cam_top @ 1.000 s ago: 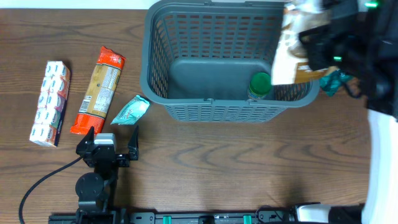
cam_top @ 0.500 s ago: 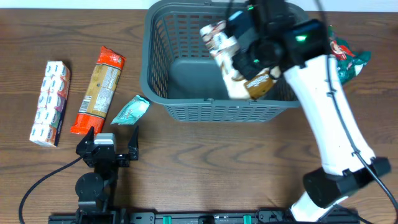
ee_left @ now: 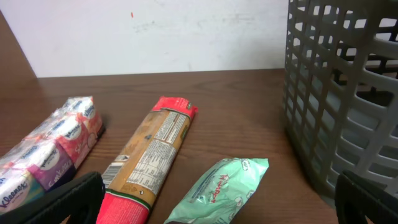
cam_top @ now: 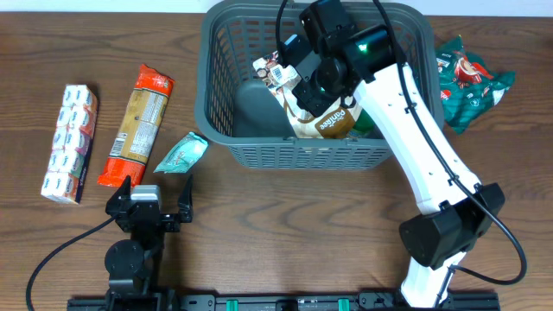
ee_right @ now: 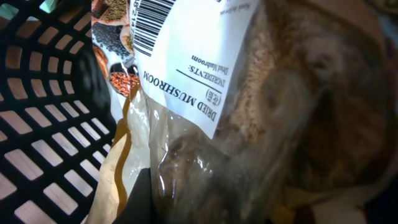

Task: Pack container
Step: 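Move the mushroom bag into the basket and open the gripper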

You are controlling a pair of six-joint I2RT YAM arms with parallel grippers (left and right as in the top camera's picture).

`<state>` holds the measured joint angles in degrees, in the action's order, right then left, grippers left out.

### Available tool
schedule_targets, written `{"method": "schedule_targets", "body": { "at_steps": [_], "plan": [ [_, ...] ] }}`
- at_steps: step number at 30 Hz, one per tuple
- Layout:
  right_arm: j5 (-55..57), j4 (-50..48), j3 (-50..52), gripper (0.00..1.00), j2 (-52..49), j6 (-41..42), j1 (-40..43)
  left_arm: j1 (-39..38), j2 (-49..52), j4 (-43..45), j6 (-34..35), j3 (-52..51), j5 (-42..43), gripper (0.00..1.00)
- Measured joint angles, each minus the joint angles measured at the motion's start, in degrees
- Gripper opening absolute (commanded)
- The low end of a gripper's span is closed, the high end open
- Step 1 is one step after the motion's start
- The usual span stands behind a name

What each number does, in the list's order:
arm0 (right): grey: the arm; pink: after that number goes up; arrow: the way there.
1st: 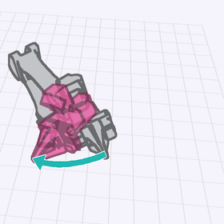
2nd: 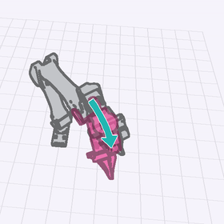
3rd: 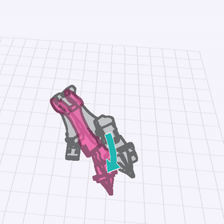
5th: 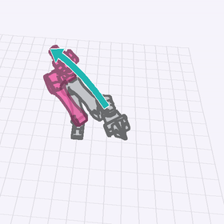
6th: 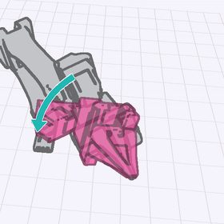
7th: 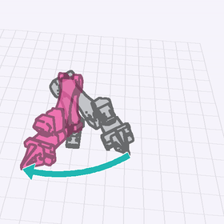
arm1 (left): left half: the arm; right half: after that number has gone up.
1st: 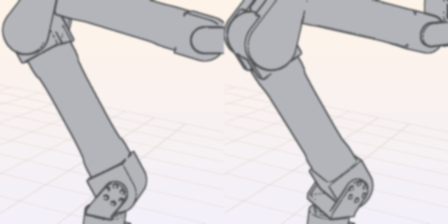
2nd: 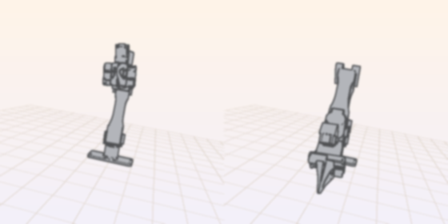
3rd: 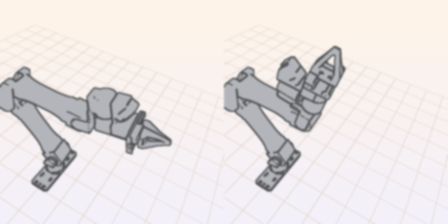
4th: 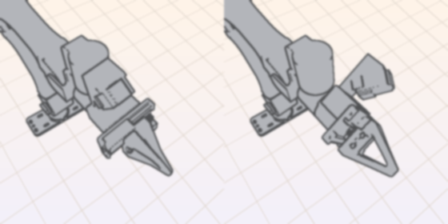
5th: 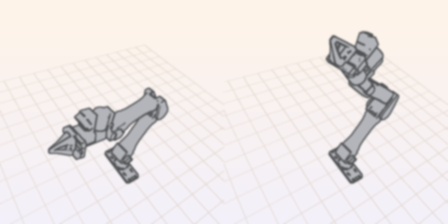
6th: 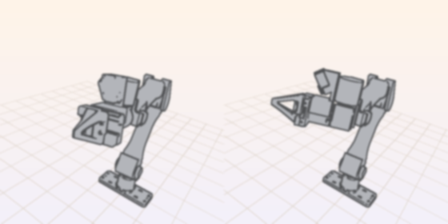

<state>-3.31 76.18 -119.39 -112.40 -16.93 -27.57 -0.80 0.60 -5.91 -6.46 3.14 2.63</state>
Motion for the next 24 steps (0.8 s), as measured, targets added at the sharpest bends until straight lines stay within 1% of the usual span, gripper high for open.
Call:
{"method": "schedule_targets", "body": {
  "at_steps": [1, 2, 3, 9, 14, 18, 21, 24],
  "plan": [
    [-0.07, -0.11, 0.0, 0.9, -0.07, 0.0, 0.0, 0.0, 0.0, 0.0, 0.0, 0.0, 0.0, 0.99],
    [-0.11, -0.26, 0.0, 0.97, -0.09, 0.0, 0.0, 0.0, 0.0, 0.0, 0.0, 0.0, 0.0, 0.99],
    [-0.13, -0.5, 0.0, 0.99, -0.09, 0.0, 0.0, 0.0, 0.0, 0.0, 0.0, 0.0, 0.0, 0.99],
    [-0.11, -2.05, 0.0, 0.99, -0.09, 1.01, 0.02, 0.0, 0.0, 0.0, 0.0, 0.0, 0.0, 0.99],
    [2.01, -2.78, -0.04, 0.99, -0.09, 4.44, 0.02, 0.0, 0.0, 0.0, 0.0, 0.0, 0.0, 0.99],
    [9.84, -1.73, -1.88, 0.99, -0.11, 10.38, 0.37, 0.0, 0.0, 0.0, 0.0, 0.0, 0.0, 0.99],
    [16.52, 0.61, -6.62, 0.99, -0.09, 14.71, 2.1, 0.0, 0.0, 0.0, 0.0, 0.0, 0.0, 0.99],
    [21.11, 3.65, -12.46, 0.99, 0.59, 17.57, 5.79, 0.0, 0.0, 0.0, 0.0, 0.0, 0.0, 0.99]
  ]
}}
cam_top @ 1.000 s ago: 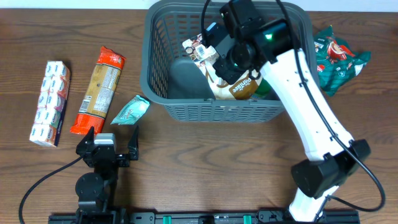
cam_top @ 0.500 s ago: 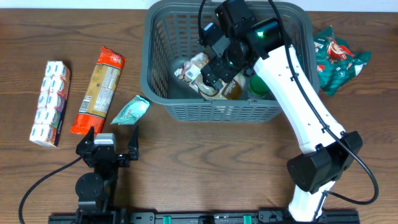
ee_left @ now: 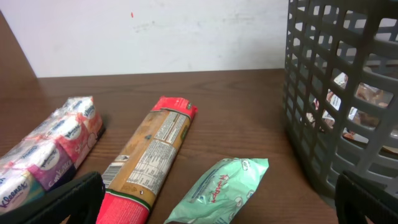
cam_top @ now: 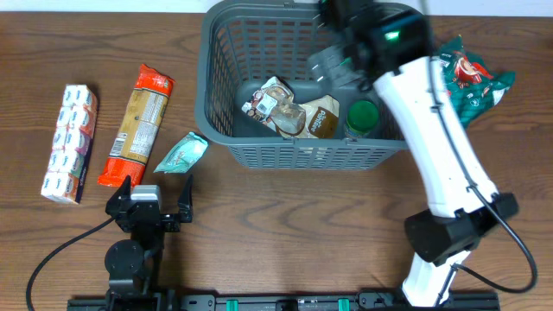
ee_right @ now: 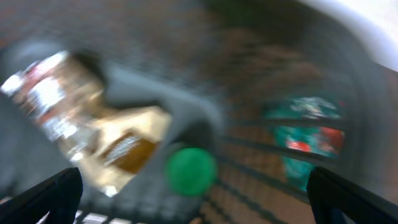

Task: Pack container
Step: 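Move the mushroom bag into the basket and open the gripper, then move the right gripper to the green snack bag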

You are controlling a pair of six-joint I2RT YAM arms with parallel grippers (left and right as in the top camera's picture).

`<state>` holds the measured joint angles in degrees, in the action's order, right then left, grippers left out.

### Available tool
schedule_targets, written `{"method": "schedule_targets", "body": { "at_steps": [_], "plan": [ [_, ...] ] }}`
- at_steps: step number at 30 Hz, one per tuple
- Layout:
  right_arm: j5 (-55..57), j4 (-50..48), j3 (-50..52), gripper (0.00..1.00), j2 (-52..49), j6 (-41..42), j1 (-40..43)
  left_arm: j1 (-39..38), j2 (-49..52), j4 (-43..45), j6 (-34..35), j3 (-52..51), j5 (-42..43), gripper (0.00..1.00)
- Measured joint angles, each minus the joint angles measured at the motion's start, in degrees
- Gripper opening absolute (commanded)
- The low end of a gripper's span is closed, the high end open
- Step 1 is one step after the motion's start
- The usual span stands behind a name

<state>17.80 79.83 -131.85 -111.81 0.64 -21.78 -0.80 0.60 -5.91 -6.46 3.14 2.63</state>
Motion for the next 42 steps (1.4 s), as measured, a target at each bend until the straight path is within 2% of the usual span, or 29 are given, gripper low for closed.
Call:
{"method": "schedule_targets", "body": {
  "at_steps": [5, 10, 19, 29, 42],
  "plan": [
    [3.26, 3.72, -5.99, 0.99, 4.42, 2.1, 8.94, 0.0, 0.0, 0.0, 0.0, 0.0, 0.0, 0.98],
    [4.94, 5.16, -7.08, 0.99, 9.73, 2.84, 16.81, 0.0, 0.0, 0.0, 0.0, 0.0, 0.0, 0.99],
    [4.87, 6.43, -7.17, 0.99, 11.91, 3.96, 21.94, 0.0, 0.0, 0.0, 0.0, 0.0, 0.0, 0.99],
    [0.02, 1.84, -7.19, 0.99, 4.76, 7.87, 30.97, 0.0, 0.0, 0.0, 0.0, 0.0, 0.0, 0.99],
    [-2.23, -7.96, -7.17, 0.99, -4.39, 7.93, 32.61, 0.0, 0.0, 0.0, 0.0, 0.0, 0.0, 0.99]
  ]
}}
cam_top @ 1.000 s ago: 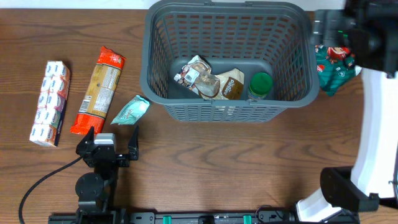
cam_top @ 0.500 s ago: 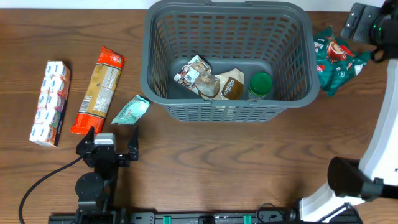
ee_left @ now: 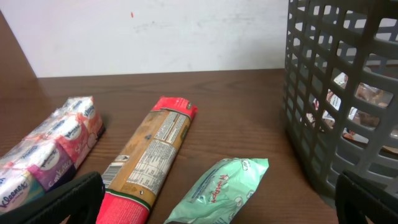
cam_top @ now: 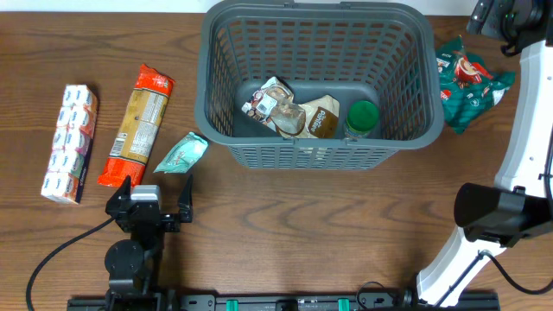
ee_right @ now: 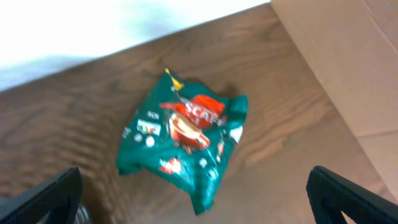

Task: Pack container
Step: 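Move the right gripper to the green snack bag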

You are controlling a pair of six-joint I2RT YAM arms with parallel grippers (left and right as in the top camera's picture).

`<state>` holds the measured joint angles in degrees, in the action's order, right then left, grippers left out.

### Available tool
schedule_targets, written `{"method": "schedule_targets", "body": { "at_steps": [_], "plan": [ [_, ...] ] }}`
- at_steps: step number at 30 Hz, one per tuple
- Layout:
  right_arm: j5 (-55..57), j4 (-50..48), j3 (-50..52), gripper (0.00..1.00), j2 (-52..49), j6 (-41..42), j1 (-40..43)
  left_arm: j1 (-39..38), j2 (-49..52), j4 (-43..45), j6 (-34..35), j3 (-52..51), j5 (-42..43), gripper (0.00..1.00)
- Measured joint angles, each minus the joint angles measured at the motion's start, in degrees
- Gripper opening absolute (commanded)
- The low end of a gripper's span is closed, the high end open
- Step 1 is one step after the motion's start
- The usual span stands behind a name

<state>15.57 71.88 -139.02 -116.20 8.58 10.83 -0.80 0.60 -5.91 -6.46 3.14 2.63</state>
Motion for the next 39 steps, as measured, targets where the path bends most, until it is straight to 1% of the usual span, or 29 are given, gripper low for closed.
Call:
{"method": "schedule_targets", "body": {
  "at_steps": [5, 11, 18, 27, 32, 39],
  "plan": [
    [-2.56, -1.84, 0.0, 0.99, -2.64, -0.87, 1.18, 0.0, 0.0, 0.0, 0.0, 0.0, 0.0, 0.98],
    [-3.61, -1.57, 0.0, 0.99, -9.14, -4.96, 3.67, 0.0, 0.0, 0.0, 0.0, 0.0, 0.0, 0.99],
    [-4.92, -2.01, 0.0, 0.99, -16.24, -6.93, 7.32, 0.0, 0.0, 0.0, 0.0, 0.0, 0.0, 0.99],
    [-7.93, -2.21, 0.0, 0.99, -24.52, -11.17, 8.11, 0.0, 0.0, 0.0, 0.0, 0.0, 0.0, 0.99],
    [-11.93, 0.09, 0.0, 0.99, -29.97, -12.35, 8.11, 0.0, 0.0, 0.0, 0.0, 0.0, 0.0, 0.98],
    [-13.9, 5.79, -0.5, 0.99, -31.08, -12.63, 8.11, 0.0, 0.0, 0.0, -0.02, 0.0, 0.0, 0.99]
  ]
}}
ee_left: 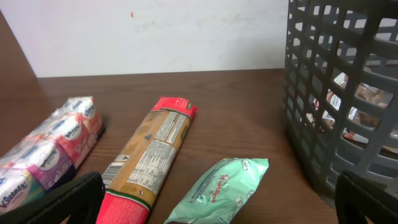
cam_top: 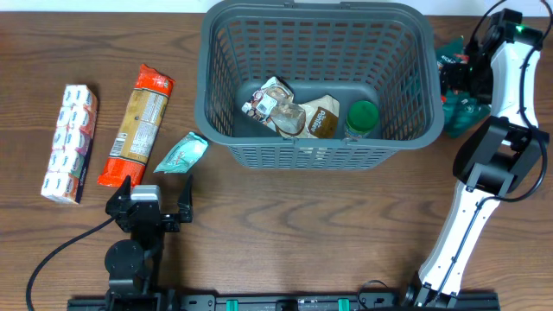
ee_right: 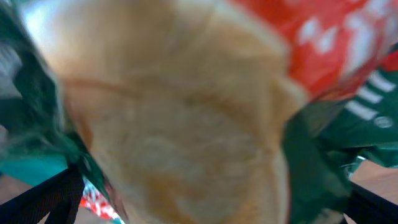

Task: Pack container
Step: 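Move the right gripper to the green snack bag, then grasp the green snack bag with the right gripper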

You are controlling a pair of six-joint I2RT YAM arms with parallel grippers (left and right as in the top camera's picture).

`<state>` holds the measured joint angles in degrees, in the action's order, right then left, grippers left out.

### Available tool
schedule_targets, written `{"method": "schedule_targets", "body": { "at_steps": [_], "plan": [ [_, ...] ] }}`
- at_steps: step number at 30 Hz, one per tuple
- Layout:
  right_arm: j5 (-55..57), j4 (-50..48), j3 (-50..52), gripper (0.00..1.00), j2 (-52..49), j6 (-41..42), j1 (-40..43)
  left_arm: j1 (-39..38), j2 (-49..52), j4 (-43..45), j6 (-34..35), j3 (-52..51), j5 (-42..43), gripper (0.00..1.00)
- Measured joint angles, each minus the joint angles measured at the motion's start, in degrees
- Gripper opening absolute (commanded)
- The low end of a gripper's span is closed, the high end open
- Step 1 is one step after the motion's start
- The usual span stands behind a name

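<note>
The grey basket (cam_top: 315, 156) holds a dried mushroom bag (cam_top: 275, 102), a brown pouch (cam_top: 322, 119) and a green-lidded jar (cam_top: 363, 114). To the right of the basket lies a green snack bag (cam_top: 460, 105). My right gripper (cam_top: 455, 76) is down on it, open. In the right wrist view the bag (ee_right: 186, 118) fills the frame, blurred, with a fingertip in each bottom corner. Left of the basket lie a mint packet (cam_top: 181, 153), a red-and-tan pack (cam_top: 136, 125) and a tissue pack (cam_top: 71, 142). My left gripper (cam_top: 154, 188) rests open near the front edge, holding nothing.
The left wrist view shows the mint packet (ee_left: 221, 186), the red-and-tan pack (ee_left: 149, 155), the tissue pack (ee_left: 50, 146) and the basket's wall (ee_left: 336, 93) on the right. A white wall stands behind the table. The right arm's base sits at the front right.
My right gripper was above the table's back right corner, looking down at the green snack bag. Now it is lowered onto that bag, jaws still open. The left arm has not moved.
My right gripper was inside the basket with the dried mushroom bag. Then it was above the basket, open, and the mushroom bag lay inside. After that it stood over the green snack bag at the right, and now it is down on it.
</note>
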<state>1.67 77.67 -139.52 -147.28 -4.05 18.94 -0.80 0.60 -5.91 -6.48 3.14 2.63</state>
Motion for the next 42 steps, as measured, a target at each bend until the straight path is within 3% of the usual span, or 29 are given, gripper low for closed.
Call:
{"method": "schedule_targets", "body": {
  "at_steps": [17, 23, 29, 35, 42],
  "plan": [
    [-2.1, 13.57, 0.0, 0.99, -0.48, 3.21, 0.0, 0.0, 0.0, 0.0, 0.02, 0.0, 0.0, 0.99],
    [-2.16, 10.54, 0.28, 0.99, 0.72, 3.43, 0.0, 0.0, 0.0, 0.0, 0.0, 0.0, 0.0, 0.99],
    [-2.64, 2.36, 0.94, 0.99, 11.23, 2.91, 0.0, 0.0, 0.0, 0.0, 0.0, 0.0, 0.0, 0.99],
    [-3.89, -2.23, -0.42, 0.99, 23.52, -5.84, -0.09, 0.0, 0.0, 0.0, 0.0, 0.0, 0.0, 0.99],
    [-2.05, -1.31, -0.31, 0.99, 22.14, -19.52, -0.11, 0.0, 0.0, 0.0, 0.02, 0.0, 0.0, 0.99]
  ]
}}
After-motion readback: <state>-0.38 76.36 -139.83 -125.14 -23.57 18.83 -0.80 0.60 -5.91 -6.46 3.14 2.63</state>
